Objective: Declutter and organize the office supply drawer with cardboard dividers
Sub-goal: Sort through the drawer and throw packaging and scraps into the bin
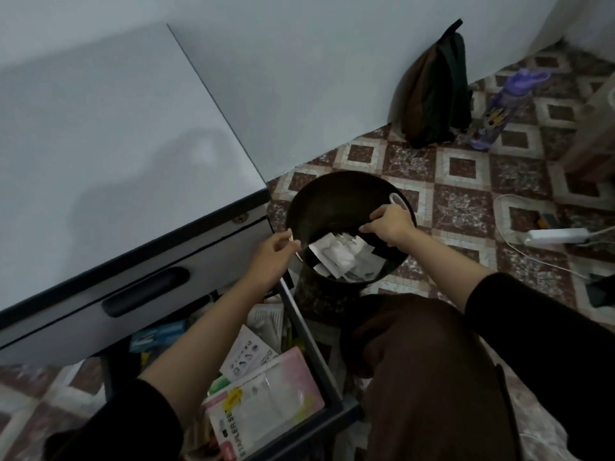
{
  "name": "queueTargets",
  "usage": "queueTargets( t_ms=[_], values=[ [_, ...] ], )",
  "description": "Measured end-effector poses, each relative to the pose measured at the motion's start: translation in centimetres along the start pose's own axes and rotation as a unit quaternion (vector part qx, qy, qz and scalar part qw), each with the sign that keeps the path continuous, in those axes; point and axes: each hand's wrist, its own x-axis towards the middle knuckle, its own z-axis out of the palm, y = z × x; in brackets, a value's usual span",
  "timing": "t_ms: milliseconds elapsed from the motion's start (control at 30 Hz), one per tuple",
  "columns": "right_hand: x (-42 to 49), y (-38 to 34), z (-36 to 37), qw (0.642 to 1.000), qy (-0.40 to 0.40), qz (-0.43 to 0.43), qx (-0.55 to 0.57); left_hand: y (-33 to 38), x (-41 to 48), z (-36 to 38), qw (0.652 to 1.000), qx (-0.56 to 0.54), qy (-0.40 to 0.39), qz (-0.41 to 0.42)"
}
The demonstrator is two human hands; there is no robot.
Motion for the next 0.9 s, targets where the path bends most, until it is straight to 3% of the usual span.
queueTargets(
  t_ms=[167, 567, 767, 900],
  values=[
    [-3.0, -2.6, 1.6, 0.998, -0.013, -0.062, -0.003, -1.6, -3.4, -2.6, 1.0, 0.014, 0.016, 0.004],
    [-13.5, -3.6, 14.7, 0.955, -0.17, -0.212, -0.117, -12.4, -14.6, -10.3, 0.993, 0.053, 0.077, -0.07],
    [-14.9, -2.1, 20.1, 0.906, -0.235, -0.233, -0.265, -17.3, -17.6, -12.8, 0.985, 0.087, 0.103, -0.107],
    [-15.0, -1.1, 22.9, 0.836, -0.244, -0.249, -0.424, -19.2, -18.1, -14.0, 0.983, 0.085, 0.104, -0.122]
  ],
)
